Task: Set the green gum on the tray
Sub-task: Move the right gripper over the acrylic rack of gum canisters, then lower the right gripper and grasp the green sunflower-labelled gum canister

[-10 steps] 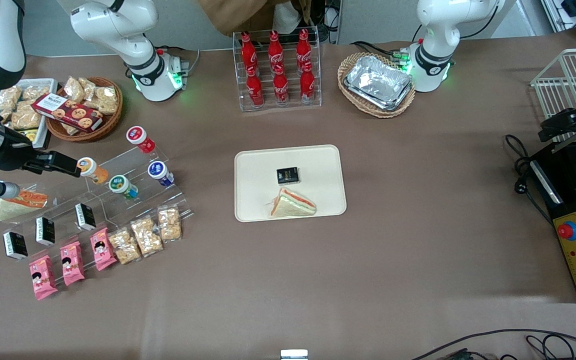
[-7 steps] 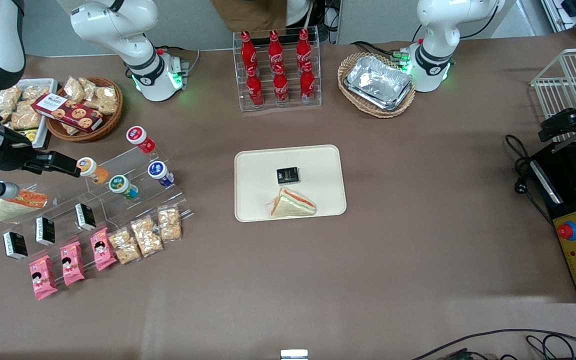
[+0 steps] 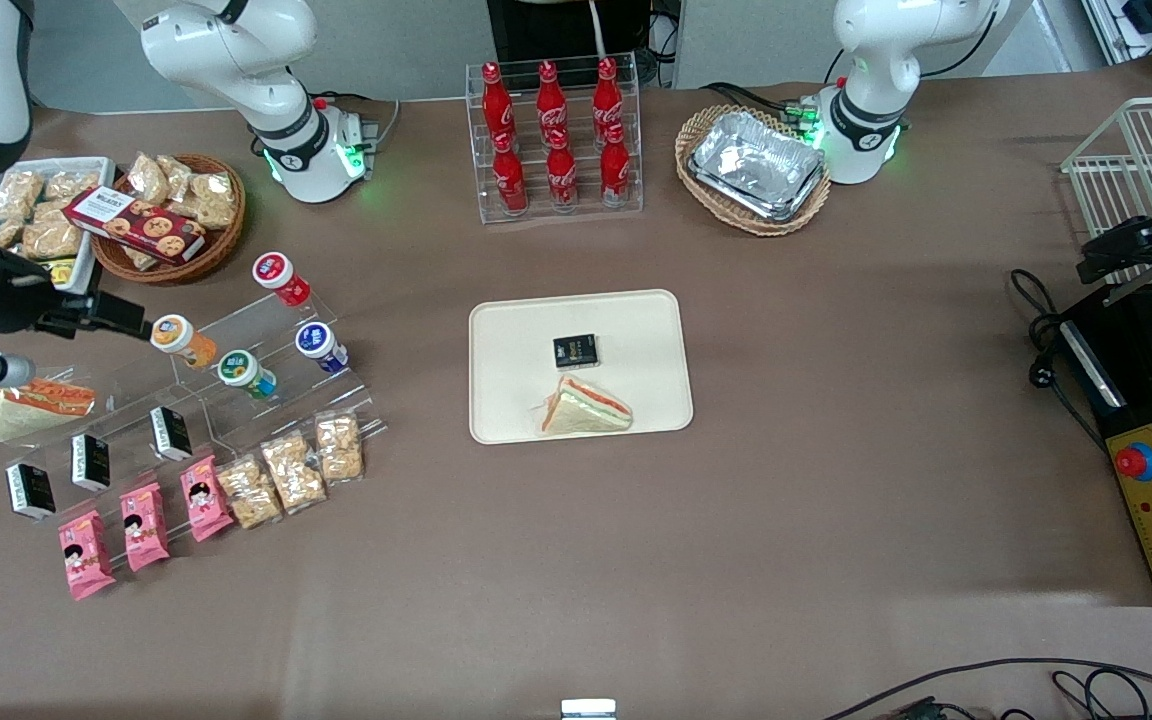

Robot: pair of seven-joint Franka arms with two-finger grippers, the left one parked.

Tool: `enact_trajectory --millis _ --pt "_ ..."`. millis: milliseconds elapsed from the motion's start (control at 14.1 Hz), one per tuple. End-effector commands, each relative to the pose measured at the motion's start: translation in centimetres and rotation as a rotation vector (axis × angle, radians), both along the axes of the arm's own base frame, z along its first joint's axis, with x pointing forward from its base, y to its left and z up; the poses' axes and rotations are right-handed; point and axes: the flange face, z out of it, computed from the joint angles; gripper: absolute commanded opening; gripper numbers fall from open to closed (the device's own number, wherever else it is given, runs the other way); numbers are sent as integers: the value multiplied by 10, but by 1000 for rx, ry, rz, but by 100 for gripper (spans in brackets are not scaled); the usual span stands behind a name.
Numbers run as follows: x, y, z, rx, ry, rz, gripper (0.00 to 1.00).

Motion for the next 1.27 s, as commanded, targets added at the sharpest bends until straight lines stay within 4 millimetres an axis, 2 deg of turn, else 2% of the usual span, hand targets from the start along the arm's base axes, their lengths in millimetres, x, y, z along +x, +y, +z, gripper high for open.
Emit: enact_trajectory --millis 0,212,354,496,708,1062,1204 --pt "-26 -7 -6 5 17 62 100" --pt "-47 0 -29 -38 -47 162 100" --pt "-56 0 -52 -26 -56 199 100" --pt "-59 -1 -86 -9 -81 322 100" --pt "-62 -6 -117 1 -104 391 100" --pt "-79 -13 -208 21 -151 429 100" --pt "-75 -13 -223 32 -147 439 100"
